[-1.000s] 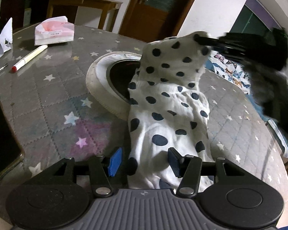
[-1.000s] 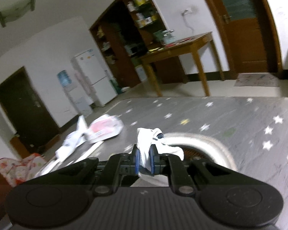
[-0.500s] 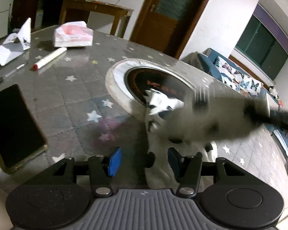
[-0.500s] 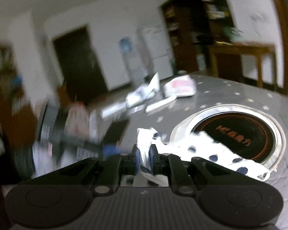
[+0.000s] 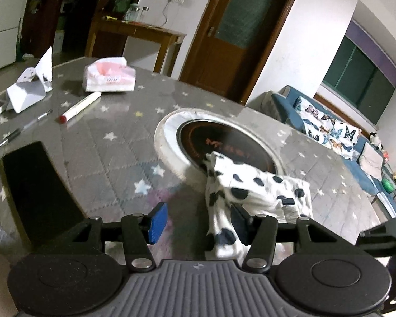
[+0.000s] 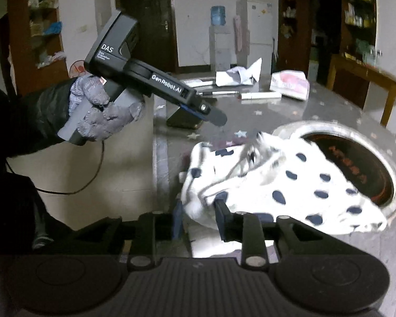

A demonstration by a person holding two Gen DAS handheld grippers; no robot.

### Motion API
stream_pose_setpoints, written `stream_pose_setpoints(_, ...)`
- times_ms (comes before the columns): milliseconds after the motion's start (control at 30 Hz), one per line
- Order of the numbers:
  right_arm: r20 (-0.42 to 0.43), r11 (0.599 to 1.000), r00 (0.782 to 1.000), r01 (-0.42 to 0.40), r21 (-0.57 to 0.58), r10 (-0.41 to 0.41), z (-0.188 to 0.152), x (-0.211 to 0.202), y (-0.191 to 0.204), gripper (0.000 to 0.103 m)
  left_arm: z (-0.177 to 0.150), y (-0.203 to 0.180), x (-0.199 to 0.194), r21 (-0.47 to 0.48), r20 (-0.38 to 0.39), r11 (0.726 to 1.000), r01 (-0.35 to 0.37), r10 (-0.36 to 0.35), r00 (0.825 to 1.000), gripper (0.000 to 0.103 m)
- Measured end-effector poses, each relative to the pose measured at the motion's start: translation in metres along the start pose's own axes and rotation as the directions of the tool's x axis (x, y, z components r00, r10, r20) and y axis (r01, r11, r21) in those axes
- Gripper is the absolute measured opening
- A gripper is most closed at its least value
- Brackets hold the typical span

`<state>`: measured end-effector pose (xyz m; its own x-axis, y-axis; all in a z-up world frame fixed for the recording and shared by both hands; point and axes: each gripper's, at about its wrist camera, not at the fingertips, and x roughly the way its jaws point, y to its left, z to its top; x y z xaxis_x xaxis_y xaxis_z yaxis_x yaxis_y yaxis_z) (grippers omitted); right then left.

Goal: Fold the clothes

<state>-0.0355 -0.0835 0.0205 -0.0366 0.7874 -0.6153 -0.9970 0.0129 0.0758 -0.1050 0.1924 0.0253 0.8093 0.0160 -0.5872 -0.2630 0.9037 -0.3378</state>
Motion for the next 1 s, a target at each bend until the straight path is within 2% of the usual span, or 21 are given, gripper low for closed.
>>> stream_pose_setpoints(133, 0.026, 0.996, 1.0, 0.002, 0.087, -0.005, 0.001, -0.009, -0.01, 0.03, 0.002, -0.002, 0.001, 0.0, 0.006, 1.0, 0.015, -0.015, 1.0, 0.056)
stream_pose_setpoints(167, 0.036, 0.993, 0.999, 0.012, 0.117, -0.016, 0.003, -0.009, -0.016, 0.033, 0.001, -0.002, 0.001, -0.001, 0.006, 1.0, 0.018, -0.018, 1.0, 0.056)
stream_pose_setpoints(200, 0.045, 0.989, 0.999, 0.021, 0.146, -0.028, 0.005, -0.009, -0.022, 0.045, 0.001, -0.003, 0.001, -0.002, 0.006, 1.0, 0.021, -0.021, 1.0, 0.056)
stream_pose_setpoints(233, 0.055, 0.984, 0.998, 0.03, 0.176, -0.04, 0.007, -0.009, -0.028, 0.047, 0.001, -0.003, 0.001, -0.002, 0.006, 1.0, 0.024, -0.023, 1.0, 0.056)
stream_pose_setpoints(433, 0.058, 0.936, 0.996, 0.048, 0.348, -0.072, 0.006, 0.017, -0.069, 0.05, 0.0, -0.002, -0.002, -0.01, 0.014, 1.0, 0.026, -0.026, 1.0, 0.056)
stream_pose_setpoints(633, 0.044, 0.895, 0.999, -0.005, 0.446, -0.016, 0.005, 0.05, -0.09, 0.054, 0.0, 0.003, -0.004, -0.022, 0.021, 1.0, 0.014, -0.013, 1.0, 0.057)
stream_pose_setpoints(700, 0.026, 0.89, 1.0, -0.004, 0.456, -0.009, 0.005, 0.059, -0.089, 0.054, 0.0, 0.005, -0.005, -0.025, 0.023, 1.0, 0.009, -0.009, 1.0, 0.057)
stream_pose_setpoints(767, 0.046, 0.895, 0.999, -0.028, 0.446, 0.009, 0.007, 0.06, -0.083, 0.055, 0.001, 0.007, -0.005, -0.029, 0.025, 1.0, 0.004, -0.003, 1.0, 0.058)
stream_pose_setpoints(900, 0.159, 0.914, 0.983, -0.15, 0.377, 0.096, 0.02, 0.047, -0.06, 0.055, 0.004, 0.008, -0.007, -0.03, 0.035, 1.0, -0.004, 0.006, 0.999, 0.064)
stream_pose_setpoints(1000, 0.167, 0.936, 0.975, -0.193, 0.294, 0.149, 0.03, 0.04, -0.039, 0.057, 0.008, 0.005, -0.006, -0.023, 0.044, 1.0, -0.005, 0.006, 0.999, 0.068)
